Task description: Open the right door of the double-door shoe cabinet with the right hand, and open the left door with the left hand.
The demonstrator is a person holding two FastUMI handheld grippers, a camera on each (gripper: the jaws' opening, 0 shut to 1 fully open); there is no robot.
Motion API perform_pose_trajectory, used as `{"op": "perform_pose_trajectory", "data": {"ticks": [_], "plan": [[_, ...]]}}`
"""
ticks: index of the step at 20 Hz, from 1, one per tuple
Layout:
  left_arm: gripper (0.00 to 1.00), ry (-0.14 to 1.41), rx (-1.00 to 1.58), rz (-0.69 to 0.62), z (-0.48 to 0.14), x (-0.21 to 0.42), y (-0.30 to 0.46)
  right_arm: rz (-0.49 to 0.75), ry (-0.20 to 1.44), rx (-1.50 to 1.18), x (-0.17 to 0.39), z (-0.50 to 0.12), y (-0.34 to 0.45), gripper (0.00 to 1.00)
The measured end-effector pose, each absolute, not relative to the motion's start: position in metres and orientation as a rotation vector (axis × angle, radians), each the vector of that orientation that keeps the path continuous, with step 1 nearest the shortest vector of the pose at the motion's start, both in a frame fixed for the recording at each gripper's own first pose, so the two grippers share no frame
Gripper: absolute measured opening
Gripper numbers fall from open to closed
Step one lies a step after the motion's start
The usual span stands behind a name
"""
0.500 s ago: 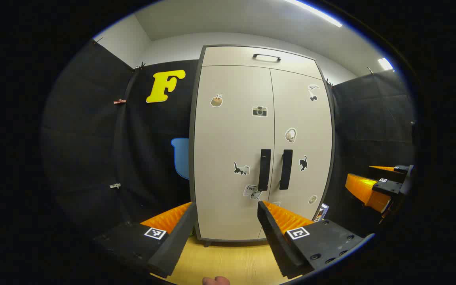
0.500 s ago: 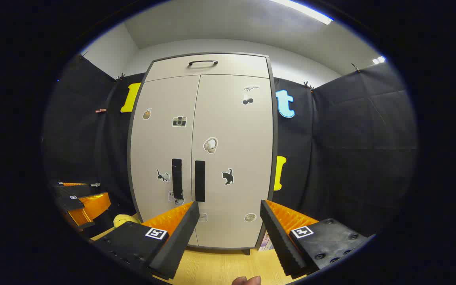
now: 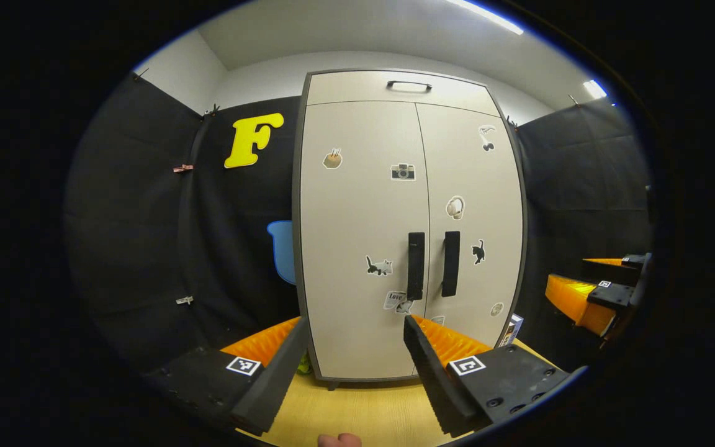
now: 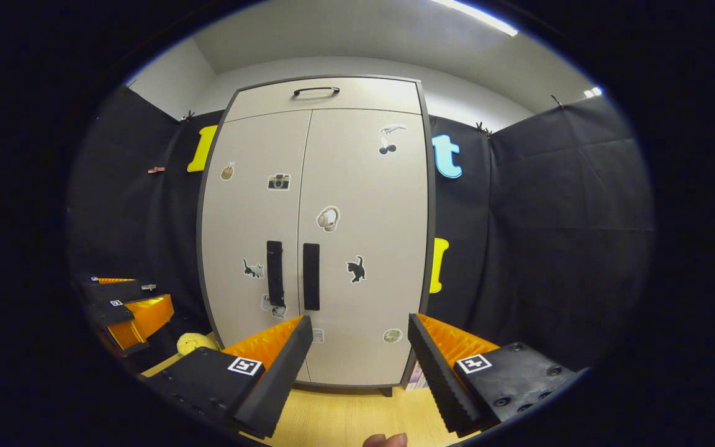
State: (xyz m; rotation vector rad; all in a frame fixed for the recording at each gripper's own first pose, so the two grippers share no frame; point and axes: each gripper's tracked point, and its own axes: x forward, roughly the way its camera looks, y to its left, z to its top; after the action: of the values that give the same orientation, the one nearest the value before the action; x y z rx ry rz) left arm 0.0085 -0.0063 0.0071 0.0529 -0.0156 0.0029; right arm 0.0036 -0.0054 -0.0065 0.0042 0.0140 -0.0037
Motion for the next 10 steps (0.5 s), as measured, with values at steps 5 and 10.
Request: {"op": "perform_pose_trajectory", "data": {"ticks": [5,10], "plan": [[0.94,-0.021,0.055,0.000,0.0088,0.0088,-0.0072,-0.001,0.031,0.011,0.0056,-0.0128,-0.0066,0.98],[0.94,-0.015,0.043,0.005,0.0053,0.0074,-0.0016,0.012,0.023,0.015,0.0068,-0.0098,-0.0025,0.98]]}}
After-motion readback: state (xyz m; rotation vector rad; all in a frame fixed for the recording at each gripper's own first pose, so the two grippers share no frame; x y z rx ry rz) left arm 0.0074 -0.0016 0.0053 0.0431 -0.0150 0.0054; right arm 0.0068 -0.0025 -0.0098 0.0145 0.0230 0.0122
